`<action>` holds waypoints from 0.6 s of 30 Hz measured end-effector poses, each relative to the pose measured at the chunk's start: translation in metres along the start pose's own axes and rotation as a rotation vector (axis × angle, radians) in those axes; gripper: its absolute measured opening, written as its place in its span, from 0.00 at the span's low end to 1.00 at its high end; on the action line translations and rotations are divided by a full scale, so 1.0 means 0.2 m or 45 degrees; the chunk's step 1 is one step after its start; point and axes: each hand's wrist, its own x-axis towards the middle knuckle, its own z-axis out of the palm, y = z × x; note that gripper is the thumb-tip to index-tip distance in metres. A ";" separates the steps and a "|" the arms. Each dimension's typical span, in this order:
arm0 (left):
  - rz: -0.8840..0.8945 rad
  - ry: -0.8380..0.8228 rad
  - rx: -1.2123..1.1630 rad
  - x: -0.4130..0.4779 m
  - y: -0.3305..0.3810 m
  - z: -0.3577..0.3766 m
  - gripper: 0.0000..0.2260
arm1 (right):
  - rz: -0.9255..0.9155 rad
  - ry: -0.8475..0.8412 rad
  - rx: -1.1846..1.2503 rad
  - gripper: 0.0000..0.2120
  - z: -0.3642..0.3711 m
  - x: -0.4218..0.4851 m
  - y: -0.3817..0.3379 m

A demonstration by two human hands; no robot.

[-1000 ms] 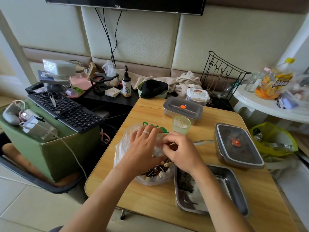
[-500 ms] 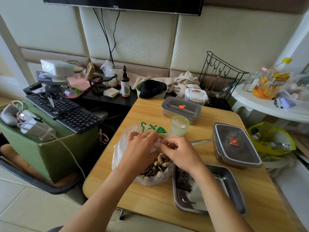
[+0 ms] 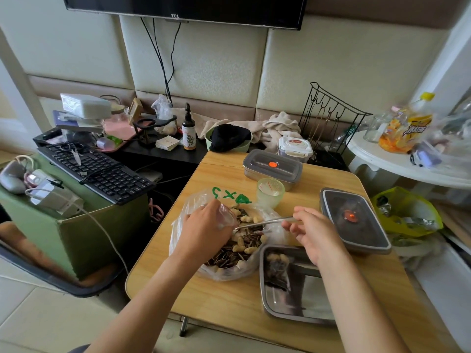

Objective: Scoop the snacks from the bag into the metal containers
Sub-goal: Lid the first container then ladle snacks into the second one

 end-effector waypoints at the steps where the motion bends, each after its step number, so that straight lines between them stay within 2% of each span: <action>1: -0.010 -0.006 0.005 -0.01 0.00 0.00 0.08 | 0.014 -0.010 0.036 0.09 -0.01 0.00 0.00; 5: -0.066 0.088 0.040 -0.02 -0.02 -0.02 0.10 | -0.010 0.011 0.126 0.07 0.01 -0.01 -0.01; 8: -0.125 0.149 0.029 -0.02 -0.04 -0.03 0.16 | -0.316 0.203 -0.111 0.04 0.06 -0.04 0.01; 10: -0.157 0.185 0.027 -0.02 -0.06 -0.04 0.16 | -0.523 0.251 -0.145 0.08 0.10 -0.08 0.03; 12: -0.195 0.226 0.047 -0.02 -0.08 -0.05 0.14 | -0.625 0.193 -0.120 0.13 0.14 -0.11 0.03; 14: -0.232 0.254 0.090 -0.02 -0.10 -0.06 0.13 | -0.680 0.085 -0.148 0.11 0.17 -0.14 0.03; 16: -0.252 0.256 0.128 -0.02 -0.11 -0.06 0.13 | -0.794 -0.004 -0.361 0.05 0.19 -0.15 0.03; 18: -0.271 0.219 0.112 -0.03 -0.11 -0.06 0.13 | -0.921 -0.037 -0.556 0.06 0.20 -0.15 0.05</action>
